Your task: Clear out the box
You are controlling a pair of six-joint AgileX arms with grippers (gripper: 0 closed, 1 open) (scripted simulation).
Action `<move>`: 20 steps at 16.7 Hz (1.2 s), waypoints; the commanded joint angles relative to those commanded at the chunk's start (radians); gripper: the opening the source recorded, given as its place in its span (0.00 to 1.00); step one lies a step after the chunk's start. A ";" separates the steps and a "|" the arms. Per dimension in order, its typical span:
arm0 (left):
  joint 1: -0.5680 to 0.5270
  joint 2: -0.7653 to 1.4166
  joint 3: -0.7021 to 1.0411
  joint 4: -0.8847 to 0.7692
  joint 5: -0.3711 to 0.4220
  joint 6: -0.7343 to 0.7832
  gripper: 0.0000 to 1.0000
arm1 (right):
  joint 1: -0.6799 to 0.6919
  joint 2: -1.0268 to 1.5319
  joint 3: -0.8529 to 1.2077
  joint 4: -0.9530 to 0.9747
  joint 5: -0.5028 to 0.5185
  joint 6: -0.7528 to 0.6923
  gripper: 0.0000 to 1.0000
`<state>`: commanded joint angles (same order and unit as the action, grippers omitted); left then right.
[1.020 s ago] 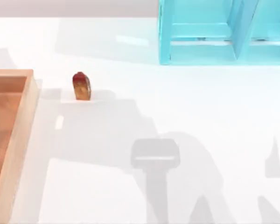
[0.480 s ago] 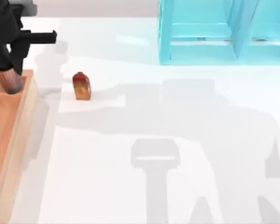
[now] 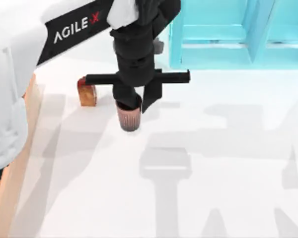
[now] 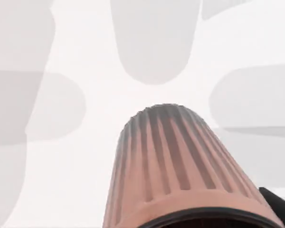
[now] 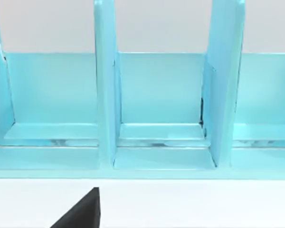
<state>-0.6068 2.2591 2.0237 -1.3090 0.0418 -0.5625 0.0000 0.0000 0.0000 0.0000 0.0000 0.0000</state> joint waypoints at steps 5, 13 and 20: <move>-0.037 0.012 0.005 0.014 0.001 -0.037 0.00 | 0.000 0.000 0.000 0.000 0.000 0.000 1.00; -0.031 0.020 -0.123 0.150 0.002 -0.030 0.00 | 0.000 0.000 0.000 0.000 0.000 0.000 1.00; -0.030 0.023 -0.156 0.185 0.002 -0.029 0.08 | 0.000 0.000 0.000 0.000 0.000 0.000 1.00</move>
<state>-0.6368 2.2819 1.8677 -1.1238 0.0435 -0.5920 0.0000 0.0000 0.0000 0.0000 0.0000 0.0000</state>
